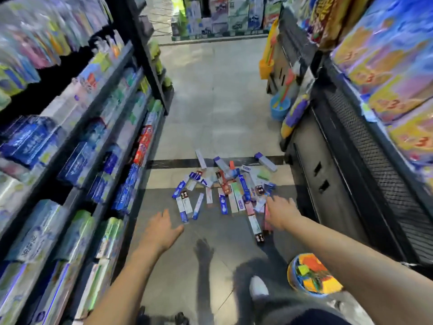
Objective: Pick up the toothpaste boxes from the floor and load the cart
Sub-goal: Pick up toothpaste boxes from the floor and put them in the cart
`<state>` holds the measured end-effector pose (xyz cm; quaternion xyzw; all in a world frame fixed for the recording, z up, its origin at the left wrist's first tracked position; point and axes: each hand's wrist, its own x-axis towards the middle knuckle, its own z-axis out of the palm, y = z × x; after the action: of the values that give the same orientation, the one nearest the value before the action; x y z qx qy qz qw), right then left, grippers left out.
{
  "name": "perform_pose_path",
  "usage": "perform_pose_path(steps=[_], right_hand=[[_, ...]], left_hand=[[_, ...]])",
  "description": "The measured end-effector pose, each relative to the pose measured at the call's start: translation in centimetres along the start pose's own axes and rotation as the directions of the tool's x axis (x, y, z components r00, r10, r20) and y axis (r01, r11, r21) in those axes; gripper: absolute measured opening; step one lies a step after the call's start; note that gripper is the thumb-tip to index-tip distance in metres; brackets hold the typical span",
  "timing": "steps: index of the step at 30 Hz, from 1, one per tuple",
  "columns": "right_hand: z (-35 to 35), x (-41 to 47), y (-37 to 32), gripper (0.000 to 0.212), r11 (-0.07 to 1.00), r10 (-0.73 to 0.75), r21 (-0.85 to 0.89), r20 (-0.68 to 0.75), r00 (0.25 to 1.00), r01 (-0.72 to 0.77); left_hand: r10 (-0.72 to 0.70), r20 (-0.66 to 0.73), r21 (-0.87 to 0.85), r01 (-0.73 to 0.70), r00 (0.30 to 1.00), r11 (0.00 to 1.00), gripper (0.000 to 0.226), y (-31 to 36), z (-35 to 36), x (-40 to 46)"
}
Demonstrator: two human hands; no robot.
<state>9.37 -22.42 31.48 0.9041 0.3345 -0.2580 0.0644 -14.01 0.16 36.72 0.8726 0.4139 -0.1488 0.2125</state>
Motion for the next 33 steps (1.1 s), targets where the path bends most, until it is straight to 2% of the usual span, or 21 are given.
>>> perform_pose_path(steps=[3, 8, 11, 14, 20, 28, 33], right_hand=[[0.1, 2.6, 4.5, 0.062, 0.997, 0.079, 0.004, 0.047, 0.996, -0.079], [1.5, 7.1, 8.8, 0.062, 0.985, 0.163, 0.038, 0.107, 0.981, -0.168], [4.0, 10.0, 10.1, 0.059, 0.972, 0.188, 0.112, 0.169, 0.968, -0.208], [7.3, 13.5, 11.2, 0.060, 0.942, 0.222, 0.202, 0.228, 0.948, -0.269], [16.1, 21.2, 13.5, 0.063, 0.877, 0.271, 0.305, 0.324, 0.906, -0.371], [30.5, 33.2, 16.0, 0.065, 0.736, 0.351, 0.448, 0.389, 0.852, -0.508], [40.8, 40.0, 16.4, 0.066, 0.646, 0.351, 0.540, 0.419, 0.838, -0.540]], left_hand=[[0.050, 0.086, 0.027, -0.052, 0.995, 0.998, 0.050, 5.2, 2.0, 3.9], [0.116, 0.207, -0.051, -0.108, 0.971, 0.993, 0.065, 11.1, 6.4, 9.0], [0.092, 0.279, -0.026, -0.089, 0.956, 0.996, 0.079, 13.1, 9.6, 11.9], [0.051, 0.364, 0.038, -0.070, 0.930, 0.997, 0.066, 13.8, 14.1, 16.0], [-0.004, 0.522, 0.050, -0.026, 0.853, 0.998, 0.051, 14.6, 25.3, 24.0], [-0.023, 0.611, 0.024, 0.011, 0.792, 1.000, 0.043, 15.3, 43.5, 34.5], [-0.090, 0.628, -0.059, 0.162, 0.773, 0.985, 0.049, 15.4, 55.7, 41.1]])
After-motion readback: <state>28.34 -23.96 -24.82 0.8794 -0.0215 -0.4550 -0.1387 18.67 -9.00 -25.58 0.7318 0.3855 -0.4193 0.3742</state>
